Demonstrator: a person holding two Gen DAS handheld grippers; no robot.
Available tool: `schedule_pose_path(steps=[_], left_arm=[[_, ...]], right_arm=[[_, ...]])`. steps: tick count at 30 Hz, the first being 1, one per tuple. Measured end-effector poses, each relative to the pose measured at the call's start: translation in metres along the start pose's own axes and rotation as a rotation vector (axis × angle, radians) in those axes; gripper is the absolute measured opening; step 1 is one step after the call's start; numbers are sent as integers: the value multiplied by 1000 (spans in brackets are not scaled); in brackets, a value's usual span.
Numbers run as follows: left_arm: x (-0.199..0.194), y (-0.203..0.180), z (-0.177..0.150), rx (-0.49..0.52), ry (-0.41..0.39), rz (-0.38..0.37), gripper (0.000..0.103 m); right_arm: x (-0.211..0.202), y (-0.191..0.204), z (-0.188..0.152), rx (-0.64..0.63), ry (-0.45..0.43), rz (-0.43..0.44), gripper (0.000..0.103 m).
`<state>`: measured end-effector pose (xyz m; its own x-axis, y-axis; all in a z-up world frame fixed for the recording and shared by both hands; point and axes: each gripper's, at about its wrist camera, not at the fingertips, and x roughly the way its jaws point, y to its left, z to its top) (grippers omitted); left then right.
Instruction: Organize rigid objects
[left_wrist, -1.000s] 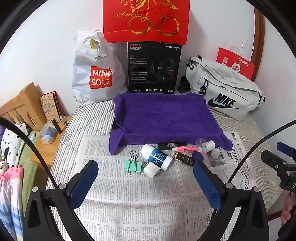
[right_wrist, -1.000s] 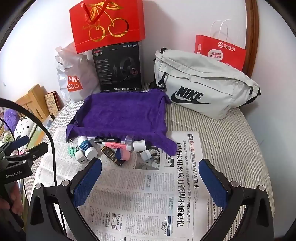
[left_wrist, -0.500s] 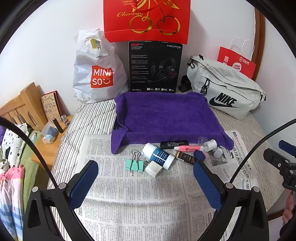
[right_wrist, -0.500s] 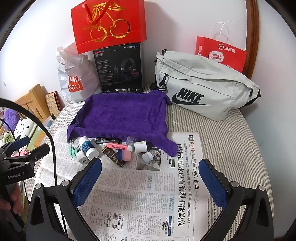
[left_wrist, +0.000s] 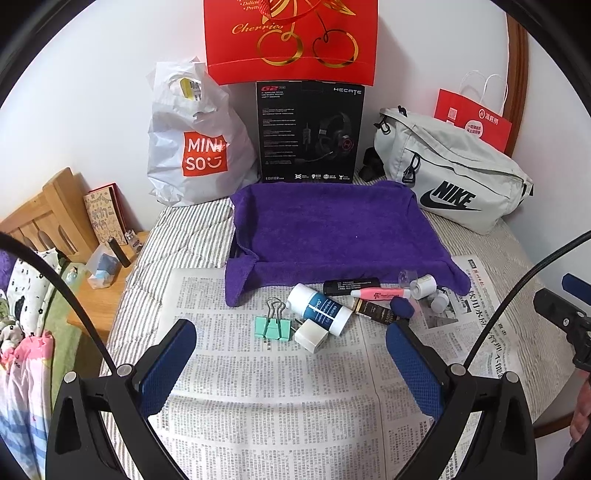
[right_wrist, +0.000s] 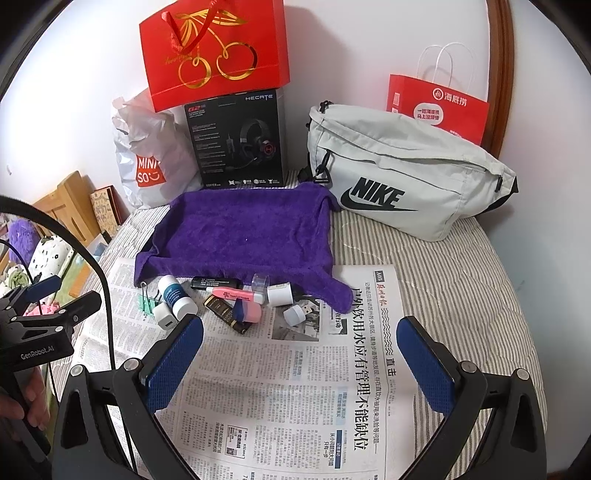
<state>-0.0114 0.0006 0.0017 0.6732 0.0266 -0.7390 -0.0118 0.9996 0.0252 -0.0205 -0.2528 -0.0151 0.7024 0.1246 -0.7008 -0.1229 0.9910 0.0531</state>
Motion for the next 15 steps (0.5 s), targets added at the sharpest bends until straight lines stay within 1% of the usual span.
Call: schedule_pose_path(steps=[15], left_arm=[[-5,-1,1,12,-8,-2,103]], right_arm=[[-3,1,0,-4,-4,-2,103]])
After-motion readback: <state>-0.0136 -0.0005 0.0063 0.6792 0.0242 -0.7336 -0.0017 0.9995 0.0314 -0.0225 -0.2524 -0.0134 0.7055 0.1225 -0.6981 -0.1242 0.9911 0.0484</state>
